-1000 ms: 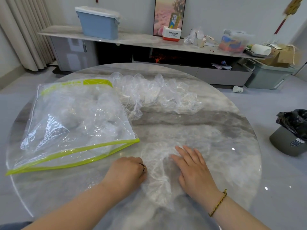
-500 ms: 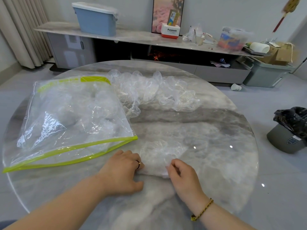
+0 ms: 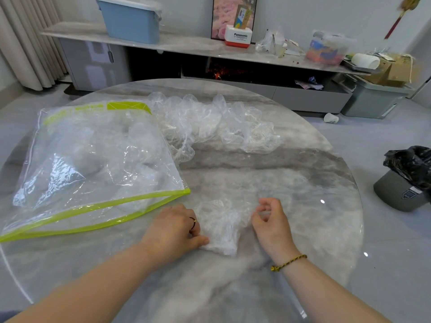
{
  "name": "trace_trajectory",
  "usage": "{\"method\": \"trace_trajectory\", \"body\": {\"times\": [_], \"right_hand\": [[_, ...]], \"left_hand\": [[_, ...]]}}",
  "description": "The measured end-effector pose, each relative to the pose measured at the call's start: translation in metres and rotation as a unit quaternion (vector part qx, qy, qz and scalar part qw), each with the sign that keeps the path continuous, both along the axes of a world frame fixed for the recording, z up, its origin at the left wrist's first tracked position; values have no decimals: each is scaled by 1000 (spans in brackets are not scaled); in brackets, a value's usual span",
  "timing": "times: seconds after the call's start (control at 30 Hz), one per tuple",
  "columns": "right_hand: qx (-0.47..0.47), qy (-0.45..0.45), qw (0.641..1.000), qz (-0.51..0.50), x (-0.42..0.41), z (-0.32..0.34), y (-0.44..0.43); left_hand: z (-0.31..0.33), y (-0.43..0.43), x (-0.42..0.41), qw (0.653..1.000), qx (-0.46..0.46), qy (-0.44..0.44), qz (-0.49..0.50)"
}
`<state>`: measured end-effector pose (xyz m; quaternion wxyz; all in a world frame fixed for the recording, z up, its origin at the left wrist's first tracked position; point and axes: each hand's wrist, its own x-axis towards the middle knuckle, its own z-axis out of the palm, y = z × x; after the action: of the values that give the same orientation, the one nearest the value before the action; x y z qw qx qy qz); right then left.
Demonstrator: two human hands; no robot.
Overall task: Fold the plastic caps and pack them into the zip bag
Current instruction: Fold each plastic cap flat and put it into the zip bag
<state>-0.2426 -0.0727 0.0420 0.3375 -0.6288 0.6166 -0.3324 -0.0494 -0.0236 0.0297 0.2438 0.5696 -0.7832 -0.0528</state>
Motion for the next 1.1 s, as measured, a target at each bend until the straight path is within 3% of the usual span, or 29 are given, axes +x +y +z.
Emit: {"method": "trace_trajectory", "body": {"times": [0.07,0.17,0.23,0.33,0.47,0.53,0.63,0.8,0.93,1.03,1.1], "right_hand": [[8,53,997,59,-9,1,-9],[8,134,978,160,-13,5,-15],[12,56,981,187,-9,10,-15],[94,-144,970,170,-2,19,-14],[91,-167,972,138,7,21,-15],[80,-131,980,130,9,20,-18],[47,17,986,160,13,15,-22],[-5,276,940,199,21,15,-26],[-131,281,940,144,21,10,-29],[-317,198,925,65,18,16,-18],[-395,146,900,110,17,23,2]], "left_hand": [[0,1,10,996,81,21,-23],[2,2,23,993,104,33,-47],[5,2,23,992,113,9,-63],[5,2,23,994,66,-30,-77],[4,1,22,996,23,-42,-78],[4,0,23,996,19,-42,-82],[3,-1,23,994,-1,-57,-89],[4,-1,22,996,2,-54,-67],[9,3,19,995,96,2,-29],[7,3,14,993,118,-16,3],[6,2,9,992,115,-43,24]]}}
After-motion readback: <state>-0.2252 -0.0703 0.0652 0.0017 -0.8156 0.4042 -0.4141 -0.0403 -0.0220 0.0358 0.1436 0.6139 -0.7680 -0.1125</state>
